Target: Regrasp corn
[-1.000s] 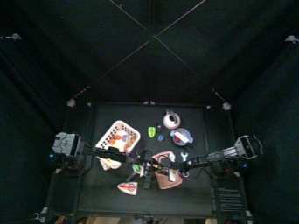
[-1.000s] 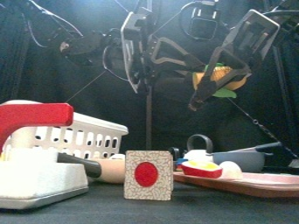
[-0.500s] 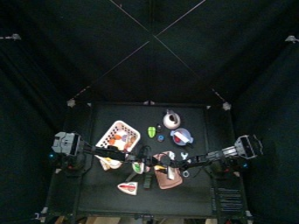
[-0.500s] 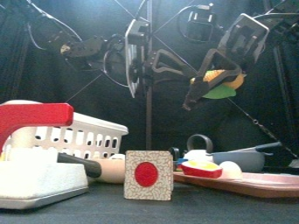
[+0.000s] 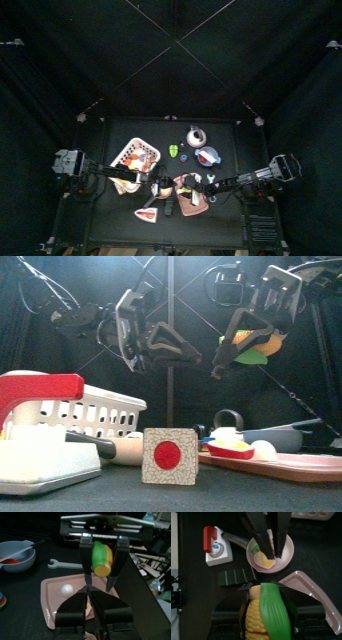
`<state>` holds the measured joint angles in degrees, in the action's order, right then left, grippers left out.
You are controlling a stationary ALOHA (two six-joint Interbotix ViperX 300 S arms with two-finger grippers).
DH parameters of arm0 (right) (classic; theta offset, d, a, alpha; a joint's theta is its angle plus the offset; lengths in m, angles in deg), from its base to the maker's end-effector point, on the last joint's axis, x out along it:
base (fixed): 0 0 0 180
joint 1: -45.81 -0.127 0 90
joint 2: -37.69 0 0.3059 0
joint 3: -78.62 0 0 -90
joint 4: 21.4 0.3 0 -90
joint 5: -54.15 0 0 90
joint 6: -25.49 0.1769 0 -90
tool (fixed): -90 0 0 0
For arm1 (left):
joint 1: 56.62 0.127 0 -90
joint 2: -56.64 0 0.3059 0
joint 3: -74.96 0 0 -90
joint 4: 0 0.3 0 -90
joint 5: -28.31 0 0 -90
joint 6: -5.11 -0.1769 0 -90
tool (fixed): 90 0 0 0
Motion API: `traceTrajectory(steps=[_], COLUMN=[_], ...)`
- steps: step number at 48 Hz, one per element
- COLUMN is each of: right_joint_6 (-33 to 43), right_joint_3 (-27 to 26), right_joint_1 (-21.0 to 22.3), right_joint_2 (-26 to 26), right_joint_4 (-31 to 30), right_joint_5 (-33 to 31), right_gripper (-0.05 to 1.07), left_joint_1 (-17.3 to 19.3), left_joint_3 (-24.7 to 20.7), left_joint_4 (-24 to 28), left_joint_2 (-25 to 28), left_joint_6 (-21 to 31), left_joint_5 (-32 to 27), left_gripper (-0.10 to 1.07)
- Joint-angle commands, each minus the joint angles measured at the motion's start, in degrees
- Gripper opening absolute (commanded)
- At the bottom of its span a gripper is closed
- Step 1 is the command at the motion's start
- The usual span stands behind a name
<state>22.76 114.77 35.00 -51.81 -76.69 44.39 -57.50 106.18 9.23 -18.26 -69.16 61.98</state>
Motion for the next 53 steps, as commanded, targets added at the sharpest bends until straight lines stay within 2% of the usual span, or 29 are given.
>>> traceTrajectory(steps=[1, 7, 16, 31, 40, 46, 53], right_joint_6=[-0.26, -0.62, -0.62, -0.79, -0.79, -0.7, -0.7], right_joint_3=[0.7, 2.02, 2.02, 2.29, 3.34, 4.66, 3.87], right_joint_1=[0.0, -0.44, -0.79, -2.46, -7.91, -12.04, -15.47], right_joint_2=[-0.79, 0.18, 1.93, 0.26, -0.88, 0.18, 2.11], right_joint_4=[4.66, 8.44, 9.05, 8.88, 8.7, 9.05, 8.88], right_joint_5=[0.09, 0.18, -0.18, -2.55, -2.64, -2.64, -2.37], right_gripper=[0.72, 0.81, 0.91, 0.92, 0.92, 0.91, 0.91], left_joint_1=[0.18, 0.18, 0.35, 0.35, 0.35, 0.35, 0.35], left_joint_3=[-0.79, -0.62, -0.53, -0.53, -0.53, -0.53, -0.62], left_joint_4=[0.09, 0.09, -0.09, -0.18, -0.18, -0.18, -0.18], left_joint_2=[-1.32, -1.23, -1.23, -1.23, -1.41, -1.41, -1.41], left_joint_6=[0.09, 0.09, 0.09, 0.09, 0.09, 0.09, 0.09], left_joint_5=[0.18, 0.0, 0.0, -1.23, -2.55, -3.08, -3.25], left_gripper=[0.78, 0.82, 0.83, 0.83, 0.83, 0.83, 0.83])
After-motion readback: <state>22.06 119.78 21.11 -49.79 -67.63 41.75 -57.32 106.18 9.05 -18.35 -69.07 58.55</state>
